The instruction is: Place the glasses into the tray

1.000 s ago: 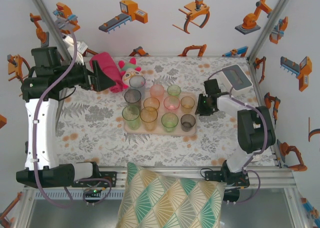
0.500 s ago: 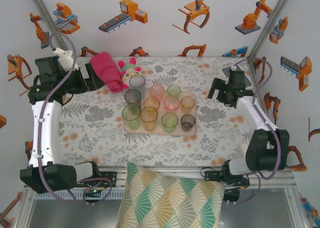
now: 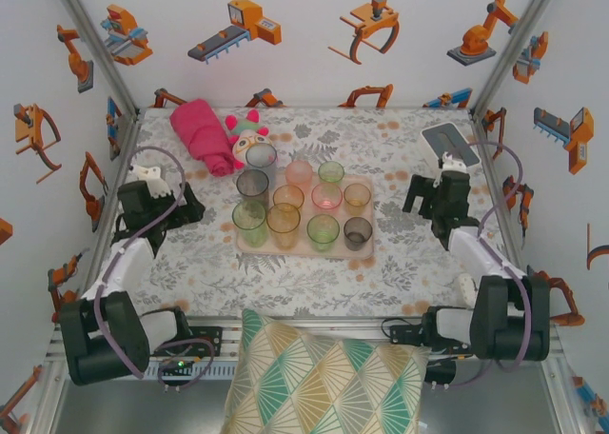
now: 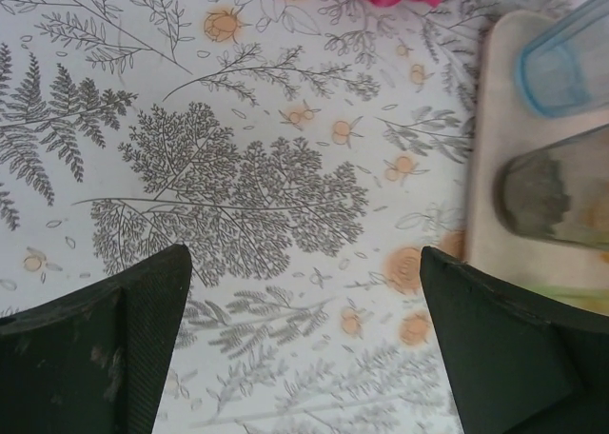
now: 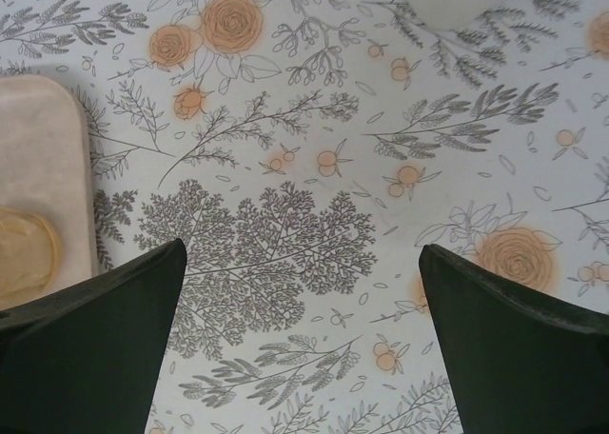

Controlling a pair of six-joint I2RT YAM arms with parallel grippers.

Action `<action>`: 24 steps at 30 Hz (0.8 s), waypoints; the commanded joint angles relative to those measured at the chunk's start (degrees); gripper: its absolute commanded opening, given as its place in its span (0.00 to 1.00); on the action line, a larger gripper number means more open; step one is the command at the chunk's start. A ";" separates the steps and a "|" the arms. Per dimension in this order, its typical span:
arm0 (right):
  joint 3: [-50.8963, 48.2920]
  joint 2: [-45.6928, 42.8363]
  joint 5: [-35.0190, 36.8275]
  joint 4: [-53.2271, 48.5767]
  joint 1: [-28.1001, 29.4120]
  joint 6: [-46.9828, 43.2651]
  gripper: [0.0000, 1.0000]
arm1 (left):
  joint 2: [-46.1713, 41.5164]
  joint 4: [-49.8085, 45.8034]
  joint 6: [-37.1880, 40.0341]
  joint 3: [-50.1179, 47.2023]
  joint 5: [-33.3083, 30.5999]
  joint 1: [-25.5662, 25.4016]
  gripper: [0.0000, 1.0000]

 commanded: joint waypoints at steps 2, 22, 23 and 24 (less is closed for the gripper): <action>-5.62 -5.66 3.83 9.48 -0.30 -3.23 0.99 | 5.24 25.79 1.19 -6.40 1.95 0.78 0.97; -18.12 11.62 0.28 49.34 -2.81 -4.33 0.99 | 24.02 62.74 -1.01 -15.14 -6.19 -2.06 0.97; -18.57 14.27 1.11 52.42 -2.88 -3.69 1.00 | 22.86 60.41 -0.78 -14.81 -6.61 -2.22 0.97; -18.61 17.46 0.05 55.62 -2.93 -3.90 1.00 | 20.65 55.25 -0.42 -13.89 -8.31 -2.53 0.97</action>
